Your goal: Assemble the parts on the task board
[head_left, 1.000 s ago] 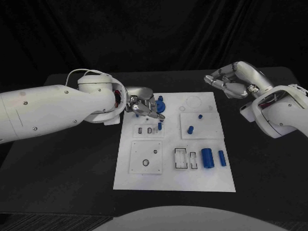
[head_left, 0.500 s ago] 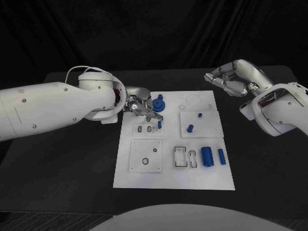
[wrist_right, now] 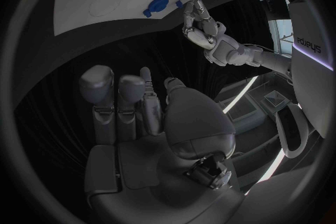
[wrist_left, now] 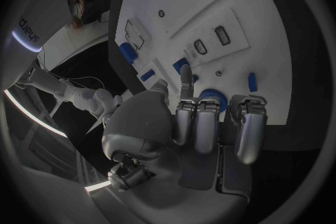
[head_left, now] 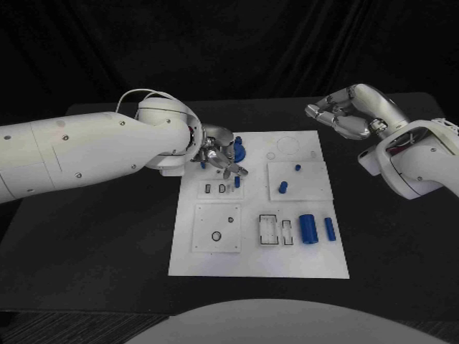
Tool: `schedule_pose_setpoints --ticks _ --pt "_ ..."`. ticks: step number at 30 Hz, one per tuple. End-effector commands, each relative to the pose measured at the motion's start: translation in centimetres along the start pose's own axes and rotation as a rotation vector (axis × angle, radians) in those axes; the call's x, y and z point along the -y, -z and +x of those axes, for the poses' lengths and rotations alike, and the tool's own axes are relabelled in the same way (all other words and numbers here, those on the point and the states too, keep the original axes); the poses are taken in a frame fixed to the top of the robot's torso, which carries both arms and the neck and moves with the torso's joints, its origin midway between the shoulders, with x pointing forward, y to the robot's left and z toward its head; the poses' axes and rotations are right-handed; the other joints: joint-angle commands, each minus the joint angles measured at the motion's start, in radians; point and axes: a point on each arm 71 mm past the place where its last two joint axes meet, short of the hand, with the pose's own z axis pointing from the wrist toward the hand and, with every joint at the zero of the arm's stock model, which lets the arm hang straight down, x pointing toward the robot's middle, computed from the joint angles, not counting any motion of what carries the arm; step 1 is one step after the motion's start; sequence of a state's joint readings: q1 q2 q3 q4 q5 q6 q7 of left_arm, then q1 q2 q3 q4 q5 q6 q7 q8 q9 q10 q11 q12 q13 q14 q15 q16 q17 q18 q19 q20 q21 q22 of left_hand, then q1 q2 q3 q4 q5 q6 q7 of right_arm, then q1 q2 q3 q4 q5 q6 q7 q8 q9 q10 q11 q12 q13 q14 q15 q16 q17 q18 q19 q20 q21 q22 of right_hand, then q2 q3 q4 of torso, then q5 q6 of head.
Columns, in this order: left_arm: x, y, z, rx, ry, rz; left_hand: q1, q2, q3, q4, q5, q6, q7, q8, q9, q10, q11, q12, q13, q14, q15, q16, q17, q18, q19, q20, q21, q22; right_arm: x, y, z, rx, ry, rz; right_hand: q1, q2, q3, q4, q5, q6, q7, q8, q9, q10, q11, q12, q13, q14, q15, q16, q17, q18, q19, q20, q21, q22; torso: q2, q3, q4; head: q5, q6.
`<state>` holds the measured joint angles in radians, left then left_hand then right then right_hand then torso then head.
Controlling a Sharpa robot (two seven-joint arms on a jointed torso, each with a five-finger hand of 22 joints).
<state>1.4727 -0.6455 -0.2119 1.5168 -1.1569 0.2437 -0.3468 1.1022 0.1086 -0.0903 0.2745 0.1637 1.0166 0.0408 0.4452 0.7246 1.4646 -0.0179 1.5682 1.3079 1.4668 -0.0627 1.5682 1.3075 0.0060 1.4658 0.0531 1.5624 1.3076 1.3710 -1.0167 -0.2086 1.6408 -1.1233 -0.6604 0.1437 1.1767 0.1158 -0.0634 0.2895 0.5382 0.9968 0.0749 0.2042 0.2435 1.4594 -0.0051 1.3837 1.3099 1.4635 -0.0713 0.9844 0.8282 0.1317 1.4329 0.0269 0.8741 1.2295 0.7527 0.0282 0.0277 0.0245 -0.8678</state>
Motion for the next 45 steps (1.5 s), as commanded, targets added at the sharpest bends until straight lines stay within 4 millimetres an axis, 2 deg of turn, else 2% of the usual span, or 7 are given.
schedule_pose_setpoints --ticks 1,17,22,28,31,40,45 --pt "0.1 -0.1 -0.1 -0.014 -0.014 -0.011 -0.013 0.001 0.005 0.003 -0.006 -0.001 -0.002 -0.003 0.004 0.106 -0.006 0.003 0.263 0.104 -0.007 0.003 0.263 -0.001 0.091 -0.007 -0.005 0.252 0.1 0.1 0.0 0.006 0.003 0.017 0.014 0.001 -0.005 -0.001 0.005 0.01 -0.001 -0.005 0.001 0.033 -0.003 0.005 0.042 0.033 -0.006 0.008 0.005 -0.011 0.007 0.002 0.007 0.004 0.001 -0.0021 0.003 -0.004 -0.002" --pt "0.9 -0.7 -0.3 -0.008 -0.02 -0.001 -0.019 0.003 0.01 -0.004 0.001 -0.02 0.003 -0.03 0.017 0.106 -0.003 0.003 0.263 0.104 -0.005 0.003 0.263 0.006 0.074 -0.008 -0.022 0.238 0.0 -0.1 0.1 0.001 0.003 0.013 0.017 -0.002 -0.009 -0.001 0.008 0.011 -0.001 -0.007 0.001 0.034 -0.004 0.01 0.047 0.036 -0.006 0.036 0.033 -0.016 0.013 0.002 0.036 0.022 0.001 -0.0029 0.0013 0.001 -0.005" --pt "0.8 -0.8 -0.4 -0.006 -0.019 -0.005 -0.019 0.0 0.015 -0.012 0.001 -0.012 0.0 -0.016 0.059 0.106 -0.004 0.003 0.263 0.104 -0.005 0.003 0.263 0.006 0.074 -0.007 -0.023 0.238 0.0 -0.1 0.1 0.0 0.003 0.011 0.018 -0.005 -0.011 -0.001 0.011 0.011 -0.001 -0.007 0.001 0.034 -0.004 0.01 0.048 0.037 -0.007 0.051 0.05 -0.018 0.015 0.001 0.051 0.032 0.0 -0.0018 0.0039 -0.001 -0.005" --pt "0.7 -0.8 -0.4 -0.009 -0.02 -0.009 -0.03 -0.001 0.022 -0.02 -0.005 -0.031 -0.005 0.015 0.172 0.106 -0.009 0.003 0.263 0.104 -0.009 0.003 0.263 0.007 0.07 -0.011 -0.028 0.235 0.0 -0.1 0.2 -0.001 0.003 0.009 0.017 -0.005 -0.012 0.0 0.011 0.012 -0.001 -0.008 0.001 0.035 -0.004 0.012 0.05 0.038 -0.007 0.057 0.056 -0.019 0.016 0.001 0.057 0.036 0.001 -0.0029 0.0033 -0.001 -0.005" --pt "0.7 -0.9 -0.4 -0.012 -0.021 -0.009 -0.033 0.0 0.023 -0.018 -0.007 -0.039 -0.004 0.009 0.18 0.106 -0.008 0.003 0.263 0.104 -0.009 0.003 0.263 0.009 0.067 -0.012 -0.033 0.232 0.0 -0.1 0.2 -0.001 0.003 0.009 0.017 -0.005 -0.013 0.0 0.012 0.012 -0.001 -0.008 0.001 0.034 -0.004 0.01 0.048 0.039 -0.007 0.067 0.067 -0.021 0.018 0.001 0.068 0.042 0.001 -0.0023 0.0012 0.001 -0.005" --pt "0.8 -1.0 -0.3 -0.022 -0.024 -0.011 -0.035 0.002 0.024 -0.018 -0.007 -0.044 -0.003 0.003 0.183 0.106 -0.007 0.003 0.263 0.104 -0.009 0.003 0.263 0.01 0.064 -0.011 -0.036 0.23 0.0 -0.2 0.2 -0.002 0.004 0.005 0.018 -0.005 -0.014 0.0 0.013 0.013 -0.001 -0.009 0.001 0.033 -0.004 0.009 0.046 0.04 -0.007 0.079 0.079 -0.022 0.02 0.001 0.08 0.05 0.0 -0.0021 0.0029 -0.002 -0.005" --pt "0.8 -1.1 -0.2 -0.027 -0.025 -0.012 -0.034 0.004 0.031 -0.023 -0.003 -0.029 -0.001 -0.04 0.164 0.106 -0.005 0.003 0.263 0.104 -0.006 0.003 0.263 0.011 0.061 -0.009 -0.039 0.228 -0.1 -0.2 0.2 -0.001 0.004 0.001 0.019 -0.005 -0.014 0.0 0.014 0.013 -0.001 -0.009 0.001 0.033 -0.004 0.008 0.046 0.04 -0.007 0.079 0.078 -0.022 0.02 0.001 0.081 0.051 0.0 -0.0021 0.0023 -0.003 -0.005"
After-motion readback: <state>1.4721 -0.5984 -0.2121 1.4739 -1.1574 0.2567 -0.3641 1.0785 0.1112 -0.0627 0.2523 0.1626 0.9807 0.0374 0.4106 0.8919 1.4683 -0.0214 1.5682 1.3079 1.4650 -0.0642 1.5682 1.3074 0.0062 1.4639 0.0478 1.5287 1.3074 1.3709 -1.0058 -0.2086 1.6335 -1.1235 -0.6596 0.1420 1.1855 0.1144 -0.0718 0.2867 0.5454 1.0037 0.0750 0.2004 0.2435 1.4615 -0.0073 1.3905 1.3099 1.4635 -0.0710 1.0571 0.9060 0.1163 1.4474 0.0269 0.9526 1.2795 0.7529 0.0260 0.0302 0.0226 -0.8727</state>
